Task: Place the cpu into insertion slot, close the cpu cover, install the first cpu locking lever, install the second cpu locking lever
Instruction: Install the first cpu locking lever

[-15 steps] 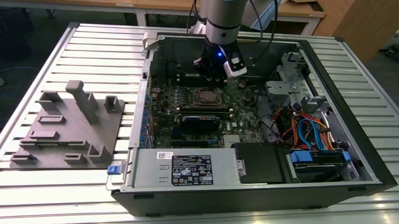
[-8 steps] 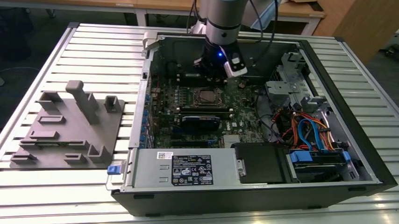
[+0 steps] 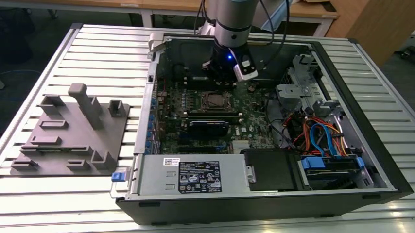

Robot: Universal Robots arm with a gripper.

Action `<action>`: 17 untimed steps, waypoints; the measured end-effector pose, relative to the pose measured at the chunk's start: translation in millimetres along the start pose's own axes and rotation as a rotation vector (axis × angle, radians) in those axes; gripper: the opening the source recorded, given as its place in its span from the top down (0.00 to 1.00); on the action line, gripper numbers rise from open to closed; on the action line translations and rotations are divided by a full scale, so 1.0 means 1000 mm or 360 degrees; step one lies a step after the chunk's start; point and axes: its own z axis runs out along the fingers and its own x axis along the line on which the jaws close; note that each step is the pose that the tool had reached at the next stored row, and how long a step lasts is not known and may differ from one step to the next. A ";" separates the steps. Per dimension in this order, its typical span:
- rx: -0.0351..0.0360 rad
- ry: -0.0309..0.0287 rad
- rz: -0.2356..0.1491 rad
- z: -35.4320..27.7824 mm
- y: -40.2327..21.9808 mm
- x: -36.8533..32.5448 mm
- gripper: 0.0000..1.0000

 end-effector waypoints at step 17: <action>0.0033 -0.00018 0.0000 0.0023 -0.0002 -0.0003 0.90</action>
